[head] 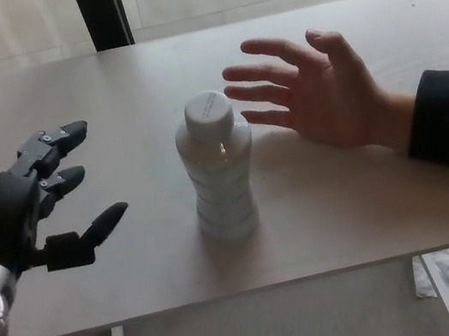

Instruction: Pick up a bottle and hand it

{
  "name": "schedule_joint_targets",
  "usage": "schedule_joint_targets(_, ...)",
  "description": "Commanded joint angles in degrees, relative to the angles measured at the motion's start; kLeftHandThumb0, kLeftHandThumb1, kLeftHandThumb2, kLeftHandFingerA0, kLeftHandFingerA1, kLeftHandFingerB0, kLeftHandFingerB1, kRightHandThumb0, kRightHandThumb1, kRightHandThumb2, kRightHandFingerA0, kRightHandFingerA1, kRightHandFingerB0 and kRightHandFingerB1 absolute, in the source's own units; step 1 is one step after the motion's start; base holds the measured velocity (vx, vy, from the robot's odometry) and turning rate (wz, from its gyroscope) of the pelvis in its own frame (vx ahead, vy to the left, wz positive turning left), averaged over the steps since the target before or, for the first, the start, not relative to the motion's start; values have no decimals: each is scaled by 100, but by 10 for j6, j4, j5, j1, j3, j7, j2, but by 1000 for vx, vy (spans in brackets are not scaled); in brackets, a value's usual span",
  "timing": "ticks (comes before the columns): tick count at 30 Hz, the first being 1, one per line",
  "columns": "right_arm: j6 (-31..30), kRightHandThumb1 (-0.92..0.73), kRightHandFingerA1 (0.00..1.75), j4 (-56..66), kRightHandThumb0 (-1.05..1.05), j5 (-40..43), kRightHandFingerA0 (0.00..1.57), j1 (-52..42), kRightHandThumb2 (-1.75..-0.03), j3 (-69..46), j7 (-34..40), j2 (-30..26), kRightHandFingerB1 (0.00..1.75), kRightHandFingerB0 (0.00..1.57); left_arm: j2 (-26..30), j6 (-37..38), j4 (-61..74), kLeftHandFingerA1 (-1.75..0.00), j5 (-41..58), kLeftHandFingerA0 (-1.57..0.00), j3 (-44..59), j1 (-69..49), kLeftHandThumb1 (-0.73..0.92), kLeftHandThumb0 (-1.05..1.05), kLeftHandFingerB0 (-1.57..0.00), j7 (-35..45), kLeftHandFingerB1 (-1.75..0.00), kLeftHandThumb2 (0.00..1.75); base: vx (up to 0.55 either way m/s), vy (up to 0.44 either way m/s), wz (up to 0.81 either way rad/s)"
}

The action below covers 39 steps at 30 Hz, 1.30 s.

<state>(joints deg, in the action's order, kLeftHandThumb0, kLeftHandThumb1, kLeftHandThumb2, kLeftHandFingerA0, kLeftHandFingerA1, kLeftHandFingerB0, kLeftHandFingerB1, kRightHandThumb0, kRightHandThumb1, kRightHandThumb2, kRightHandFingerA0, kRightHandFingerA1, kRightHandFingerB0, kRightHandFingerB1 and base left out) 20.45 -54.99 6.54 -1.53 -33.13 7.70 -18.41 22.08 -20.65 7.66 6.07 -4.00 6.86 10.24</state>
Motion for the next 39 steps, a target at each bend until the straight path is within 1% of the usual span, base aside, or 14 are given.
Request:
schedule_joint_targets(1,14,-55,175,-1,-105,18,37,2,-97,-1,1,-18,147,8,-13,-33,0,-43,-31,-3,-17,7,45,-75,-7,-6,-37,88,0,0,0)
schedule_joint_targets(6,19,-53,175,-10,-105,25,36,8,-98,0,-5,-16,147,12,-58,-41,-40,-45,-45,-4,-49,29,44,-75,-8,-16,-40,84,0,0,0)
schedule_joint_targets(7,19,-14,145,-13,-95,25,97,9,-112,1,-8,-16,87,0,-67,-32,-54,-46,-51,-3,-55,39,44,-76,-8,-18,-41,86,0,0,0)
schedule_joint_targets(16,3,-11,145,4,-88,15,103,12,-110,16,10,-15,86,3,-110,-39,-100,-21,-93,0,-110,106,52,-93,0,-20,0,91,0,0,0)
schedule_joint_targets(17,5,-52,175,-3,-105,15,76,16,-98,16,11,-16,136,18,-116,-52,-101,-20,-96,0,-114,111,52,-93,0,-24,0,92,0,0,0)
schedule_joint_targets(19,10,-52,175,-13,-105,18,76,23,-98,16,11,-17,136,18,-122,-65,-102,-20,-99,0,-117,116,52,-93,0,-29,0,92,0,0,0)
schedule_joint_targets(20,11,-12,145,-14,-86,25,106,25,-110,13,5,-15,90,11,-128,-67,-105,-20,-103,0,-119,121,53,-95,0,-35,0,92,0,0,0)
schedule_joint_targets(21,11,-49,175,-13,-105,34,58,28,-101,8,-2,-11,150,14,-141,-71,-112,-18,-110,0,-122,131,53,-95,0,-44,0,91,0,0,0)
schedule_joint_targets(30,22,-38,146,-30,-105,32,107,45,-118,17,-1,-9,105,27,-165,-79,-138,0,-149,0,-155,164,50,-86,0,-48,0,63,0,0,0)
schedule_joint_targets(31,20,-53,174,-22,-105,30,70,43,-92,19,5,-6,140,32,-162,-73,-149,-12,-157,0,-166,164,54,-98,0,-44,0,95,0,0,0)
schedule_joint_targets(33,18,-10,142,-16,-84,25,104,43,-107,25,14,-6,92,17,-156,-73,-157,-14,-169,0,-180,163,52,-98,0,-41,-3,95,0,0,0)
schedule_joint_targets(34,24,-11,112,-27,-98,26,35,46,-110,26,9,-8,88,1,-154,-69,-165,-17,-178,0,-188,164,52,-98,0,-45,-6,95,0,0,0)
schedule_joint_targets(37,36,-11,140,-36,-96,23,90,49,-109,36,0,-14,89,6,-155,-42,-182,-17,-177,0,-190,158,57,-105,0,-44,-6,96,0,0,0)
schedule_joint_targets(39,39,-62,171,-34,-105,16,33,48,-84,46,1,-16,137,16,-158,-37,-181,-15,-179,0,-190,154,59,-105,0,-48,-6,95,0,0,0)
